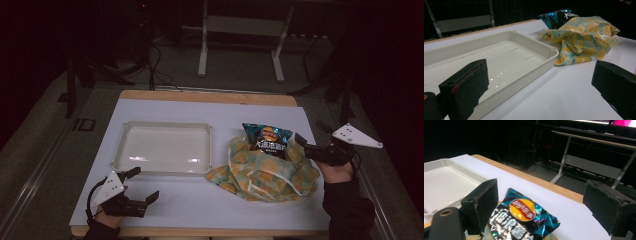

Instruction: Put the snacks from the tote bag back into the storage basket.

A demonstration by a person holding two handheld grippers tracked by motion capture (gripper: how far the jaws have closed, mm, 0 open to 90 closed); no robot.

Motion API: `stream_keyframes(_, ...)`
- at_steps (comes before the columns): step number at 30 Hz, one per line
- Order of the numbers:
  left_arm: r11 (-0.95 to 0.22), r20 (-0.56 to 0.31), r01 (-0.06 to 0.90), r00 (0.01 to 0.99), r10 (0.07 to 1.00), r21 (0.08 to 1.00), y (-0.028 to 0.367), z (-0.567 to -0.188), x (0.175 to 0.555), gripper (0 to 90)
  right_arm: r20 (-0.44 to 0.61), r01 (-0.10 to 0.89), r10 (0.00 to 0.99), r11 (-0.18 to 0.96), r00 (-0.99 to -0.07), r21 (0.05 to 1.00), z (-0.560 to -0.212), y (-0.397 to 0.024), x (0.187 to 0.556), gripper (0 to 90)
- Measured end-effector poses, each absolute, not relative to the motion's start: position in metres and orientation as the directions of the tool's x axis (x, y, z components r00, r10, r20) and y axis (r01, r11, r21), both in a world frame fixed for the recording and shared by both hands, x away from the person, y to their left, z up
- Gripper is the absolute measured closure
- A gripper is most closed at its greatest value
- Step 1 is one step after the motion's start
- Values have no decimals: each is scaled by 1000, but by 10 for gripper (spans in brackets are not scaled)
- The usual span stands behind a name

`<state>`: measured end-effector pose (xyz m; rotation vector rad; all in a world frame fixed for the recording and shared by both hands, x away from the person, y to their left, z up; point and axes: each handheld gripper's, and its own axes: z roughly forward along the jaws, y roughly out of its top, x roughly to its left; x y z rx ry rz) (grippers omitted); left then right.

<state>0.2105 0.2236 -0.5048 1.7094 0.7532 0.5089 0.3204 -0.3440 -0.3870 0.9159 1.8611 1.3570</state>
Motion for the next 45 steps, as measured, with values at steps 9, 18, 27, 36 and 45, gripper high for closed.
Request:
stream_keyframes(9,-161,-47,224,708,705,961,223,-506,211,13,-80,201,843,217,-531,955,-395,-341,347,136)
stream_keyframes(18,-170,-44,228,710,703,959,222,-507,211,13,-49,250,853,206,-519,946,-412,-334,369,142)
stream_keyframes(27,-183,-39,232,714,699,955,221,-508,212,13,-6,306,859,188,-512,933,-434,-327,387,142)
stream_keyframes(36,-187,-41,235,718,695,954,221,-508,212,13,39,357,874,157,-484,921,-458,-332,399,134)
stream_keyframes(45,-200,-37,240,723,690,950,219,-509,212,13,117,430,870,116,-479,895,-475,-340,411,115)
